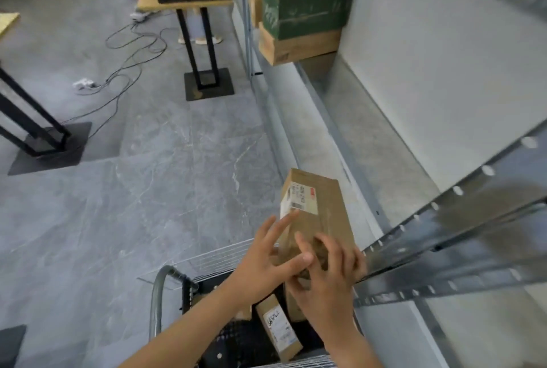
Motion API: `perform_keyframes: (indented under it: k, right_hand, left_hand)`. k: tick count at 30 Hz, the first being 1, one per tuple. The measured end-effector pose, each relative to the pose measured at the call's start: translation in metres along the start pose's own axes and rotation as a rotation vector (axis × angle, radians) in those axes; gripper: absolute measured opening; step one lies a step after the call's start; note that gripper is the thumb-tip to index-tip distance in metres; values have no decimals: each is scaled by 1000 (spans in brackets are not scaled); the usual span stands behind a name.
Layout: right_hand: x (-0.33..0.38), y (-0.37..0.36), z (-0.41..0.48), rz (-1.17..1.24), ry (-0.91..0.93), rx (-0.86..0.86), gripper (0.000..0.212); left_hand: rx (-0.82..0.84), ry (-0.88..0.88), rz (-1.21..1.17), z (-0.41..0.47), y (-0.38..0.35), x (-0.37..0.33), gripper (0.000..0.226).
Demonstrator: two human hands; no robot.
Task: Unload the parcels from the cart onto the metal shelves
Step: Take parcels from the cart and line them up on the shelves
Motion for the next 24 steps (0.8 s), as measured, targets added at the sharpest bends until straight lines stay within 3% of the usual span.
perform_keyframes:
  k: [4, 11, 15, 20, 24]
  right_hand:
    - [12, 19, 7, -1, 79, -97, 39]
    - [18, 47, -4, -87, -53, -141, 46]
    - [24, 71, -20, -38, -283, -160, 56]
    - [21, 100, -63, 288, -760, -89, 68]
    - [38, 113, -95, 504, -827, -39, 73]
  left_hand:
    - [-48, -49, -78, -6, -4, -10, 65]
    - [-70, -114, -146, -17, -10, -29, 55]
    - [-22, -156, -263, -30, -10, -36, 23]
    - [73, -194, -346, -53, -5, -29, 27]
    - [199, -239, -362, -76, -15, -28, 28]
Point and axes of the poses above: each hand's wrist, its own z-axis towards the middle knuckle, its own y-axis out of the back of the hand, x = y × z, the point moved 5 cm from there along z, towards the middle knuckle, and after that the axes turned 2 degrees about -x, right-handed, at the moved point
